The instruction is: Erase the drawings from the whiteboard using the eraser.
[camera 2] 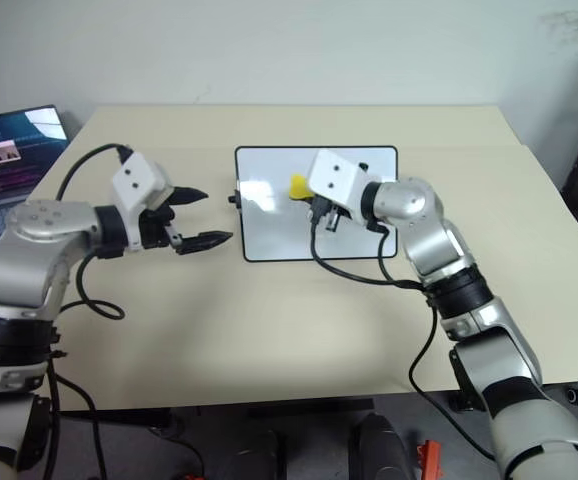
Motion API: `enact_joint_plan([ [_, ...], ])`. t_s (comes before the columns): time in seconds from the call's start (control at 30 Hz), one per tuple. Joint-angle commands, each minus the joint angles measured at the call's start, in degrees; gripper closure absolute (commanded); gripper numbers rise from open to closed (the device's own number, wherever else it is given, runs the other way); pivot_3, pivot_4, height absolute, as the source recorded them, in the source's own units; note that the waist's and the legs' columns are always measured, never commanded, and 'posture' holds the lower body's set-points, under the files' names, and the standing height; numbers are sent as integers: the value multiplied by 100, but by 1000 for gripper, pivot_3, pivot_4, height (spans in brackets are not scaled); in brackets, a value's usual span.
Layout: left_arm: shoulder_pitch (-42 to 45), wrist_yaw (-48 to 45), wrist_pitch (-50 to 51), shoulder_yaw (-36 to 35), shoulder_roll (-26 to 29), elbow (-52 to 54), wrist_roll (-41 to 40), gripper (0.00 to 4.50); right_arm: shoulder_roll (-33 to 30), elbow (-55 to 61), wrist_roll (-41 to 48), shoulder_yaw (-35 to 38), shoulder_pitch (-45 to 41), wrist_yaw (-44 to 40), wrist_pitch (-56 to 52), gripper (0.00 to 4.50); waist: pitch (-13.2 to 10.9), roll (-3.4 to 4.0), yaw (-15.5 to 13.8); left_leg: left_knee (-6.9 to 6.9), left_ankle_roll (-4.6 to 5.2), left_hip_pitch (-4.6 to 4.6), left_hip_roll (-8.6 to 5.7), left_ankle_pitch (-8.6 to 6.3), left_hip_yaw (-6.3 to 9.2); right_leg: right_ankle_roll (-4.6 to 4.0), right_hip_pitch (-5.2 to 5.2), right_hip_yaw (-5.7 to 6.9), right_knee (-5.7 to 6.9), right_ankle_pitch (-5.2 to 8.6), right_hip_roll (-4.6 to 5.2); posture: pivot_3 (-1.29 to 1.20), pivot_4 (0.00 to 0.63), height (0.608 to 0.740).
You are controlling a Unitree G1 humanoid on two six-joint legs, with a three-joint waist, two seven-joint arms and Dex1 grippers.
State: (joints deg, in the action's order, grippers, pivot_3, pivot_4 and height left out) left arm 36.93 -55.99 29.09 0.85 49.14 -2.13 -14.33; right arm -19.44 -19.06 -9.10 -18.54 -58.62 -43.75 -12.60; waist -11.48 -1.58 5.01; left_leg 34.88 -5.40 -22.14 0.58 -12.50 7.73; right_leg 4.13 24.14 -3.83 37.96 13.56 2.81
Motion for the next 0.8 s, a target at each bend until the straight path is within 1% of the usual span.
enact_joint_plan([
  [0.03, -11, -24, -7, 25, 30, 251, 53, 0, 277, -840, -304, -161, -617, 268, 378, 3667, 0, 0, 7, 0, 0, 3, 0, 0, 0, 0, 0, 0, 2, 0, 0, 0, 150, 740],
  [0.2, -39, -7, 36, 47, 44, 318, 49, 0, 573, -2265, -713, -405, -1252, 548, 938, 3667, 0, 0, 18, -4, 0, 4, 1, 0, 0, -1, 0, -1, 1, 0, -2, 0, 150, 740],
  [0.33, -153, 0, 146, -32, 96, 497, -18, 0, 774, -3607, -1162, -571, -1951, 1145, 1243, 3667, -1, 2, 36, -6, 0, 3, 1, -1, 1, -1, 3, -1, 1, 0, -2, 0, 150, 740],
  [0.47, -201, 14, 208, -65, 101, 572, -37, 0, 827, -4450, -1496, -671, -2357, 1668, 1458, 3667, -1, 2, 58, -10, -1, 3, 1, -1, 1, -2, 4, -1, 0, 0, -2, 0, 150, 740],
  [0.53, -207, 26, 227, -71, 97, 592, -38, 0, 891, -4697, -1556, -652, -2435, 1759, 1526, 3667, -1, 1, 65, -10, -1, 3, 0, -1, 1, -2, 3, -1, 0, 0, -2, 0, 150, 740],
  [0.7, -211, 40, 262, -90, 84, 622, -57, 0, 1000, -4771, -1684, -753, -2339, 1430, 1740, 3667, -1, 1, 123, -9, -1, 7, 0, -1, 1, -1, 1, -2, 4, 0, -2, 0, 150, 740],
  [0.8, -193, 42, 259, -81, 71, 586, -46, 0, 1040, -4561, -1806, -1002, -2009, 741, 1915, 3667, 0, 0, 147, -8, -1, 11, 0, -1, 2, -1, -1, -2, 6, 0, -2, 0, 150, 740],
])
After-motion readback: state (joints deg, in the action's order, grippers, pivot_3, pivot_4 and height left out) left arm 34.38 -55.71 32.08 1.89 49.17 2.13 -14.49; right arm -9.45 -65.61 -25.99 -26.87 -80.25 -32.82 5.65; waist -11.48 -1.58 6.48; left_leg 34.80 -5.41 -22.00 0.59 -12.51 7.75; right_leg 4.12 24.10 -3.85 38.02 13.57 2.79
